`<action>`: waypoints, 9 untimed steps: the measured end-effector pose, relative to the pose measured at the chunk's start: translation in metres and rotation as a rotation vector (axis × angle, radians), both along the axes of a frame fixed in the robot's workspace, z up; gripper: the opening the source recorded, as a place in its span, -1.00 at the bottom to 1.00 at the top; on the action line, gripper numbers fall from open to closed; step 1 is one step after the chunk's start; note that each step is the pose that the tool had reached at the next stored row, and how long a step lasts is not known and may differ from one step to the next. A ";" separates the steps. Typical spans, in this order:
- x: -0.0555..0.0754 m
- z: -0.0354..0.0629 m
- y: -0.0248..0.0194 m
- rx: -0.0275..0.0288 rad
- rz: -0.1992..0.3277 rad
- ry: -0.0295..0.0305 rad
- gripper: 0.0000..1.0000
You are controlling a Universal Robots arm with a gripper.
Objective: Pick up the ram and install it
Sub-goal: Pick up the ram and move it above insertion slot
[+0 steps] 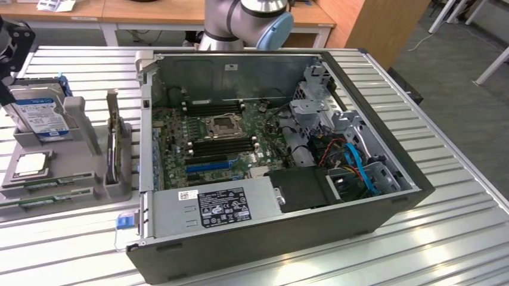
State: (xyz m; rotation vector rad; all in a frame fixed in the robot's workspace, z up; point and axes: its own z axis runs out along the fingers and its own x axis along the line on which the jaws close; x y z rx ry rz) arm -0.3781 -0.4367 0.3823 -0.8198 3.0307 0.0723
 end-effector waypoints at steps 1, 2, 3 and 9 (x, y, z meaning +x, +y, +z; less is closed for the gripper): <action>0.000 -0.0001 0.0000 0.0001 0.018 -0.0001 -0.80; 0.000 0.0000 0.0000 0.0001 0.036 0.0000 -0.80; 0.000 0.0000 0.0000 0.0001 0.054 -0.0001 -0.80; 0.000 0.0000 0.0000 0.0000 0.164 0.0000 -0.80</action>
